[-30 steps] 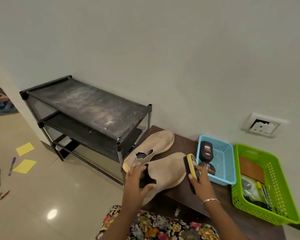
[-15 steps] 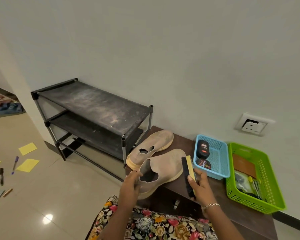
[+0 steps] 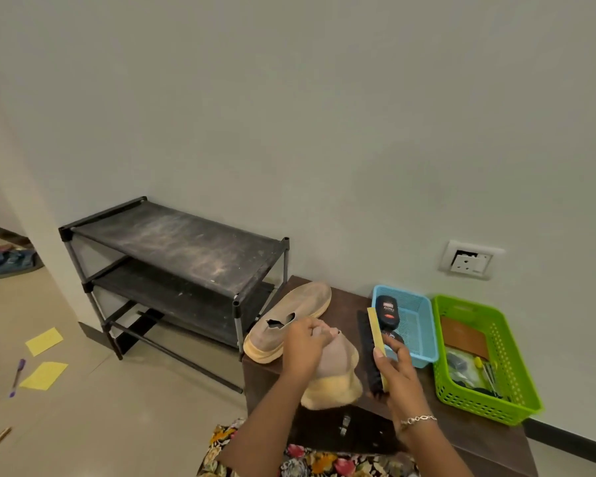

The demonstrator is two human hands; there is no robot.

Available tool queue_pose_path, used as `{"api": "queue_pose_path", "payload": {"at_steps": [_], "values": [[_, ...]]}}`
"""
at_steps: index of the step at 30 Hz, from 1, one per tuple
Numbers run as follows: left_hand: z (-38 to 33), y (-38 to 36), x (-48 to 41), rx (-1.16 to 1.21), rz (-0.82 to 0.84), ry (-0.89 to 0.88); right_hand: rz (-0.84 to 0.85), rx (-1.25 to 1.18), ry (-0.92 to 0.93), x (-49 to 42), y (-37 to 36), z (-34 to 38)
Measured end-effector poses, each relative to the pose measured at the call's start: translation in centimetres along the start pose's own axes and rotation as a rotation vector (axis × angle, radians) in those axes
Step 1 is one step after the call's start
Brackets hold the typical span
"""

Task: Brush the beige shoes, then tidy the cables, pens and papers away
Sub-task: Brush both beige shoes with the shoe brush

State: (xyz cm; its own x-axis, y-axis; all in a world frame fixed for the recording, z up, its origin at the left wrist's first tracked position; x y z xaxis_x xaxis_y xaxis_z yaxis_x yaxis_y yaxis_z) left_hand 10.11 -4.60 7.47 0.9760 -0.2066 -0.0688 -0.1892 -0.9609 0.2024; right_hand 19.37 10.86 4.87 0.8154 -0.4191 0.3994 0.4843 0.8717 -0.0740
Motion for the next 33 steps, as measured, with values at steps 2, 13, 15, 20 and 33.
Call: {"api": "queue_pose_path", "payload": {"at_steps": [2,13,15,20,33], "values": [[-1.0,-0.8,0.5,0.145,-0.019,0.091,0.007,-0.065,0.042,1.0,0.6,1.3],[-0.4,-0.9,1.0,0.626,-0.278,0.543,0.089,-0.575,0.018,3.0,0.0,3.6],[-0.5,-0.5,0.4,0.634,-0.311,0.528,0.057,-0.536,0.067,2.5,-0.3,4.7],[-2.9,1.7,-1.3,0.330,-0.247,0.090,-0.006,-0.486,0.093,0.8,-1.5,5.7],[-6.3,3.5,3.4,-0.507,-0.373,-0.536,0.135,-0.248,0.055,1.0,-5.0,6.0]]}}
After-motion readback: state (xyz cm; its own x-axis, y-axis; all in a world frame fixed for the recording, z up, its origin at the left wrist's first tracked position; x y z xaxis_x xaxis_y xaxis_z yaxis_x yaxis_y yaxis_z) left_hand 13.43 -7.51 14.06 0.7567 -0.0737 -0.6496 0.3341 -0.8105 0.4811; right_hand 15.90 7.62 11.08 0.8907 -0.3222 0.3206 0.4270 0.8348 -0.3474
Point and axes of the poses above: each hand's wrist, its own x-axis away from the middle knuckle, its own y-axis out of the back of the hand, z = x × y, the point moved 10 cm from there along -x, towards the middle knuckle, and after that the axes turned 11 degrees about -y, right-handed, at the moved point
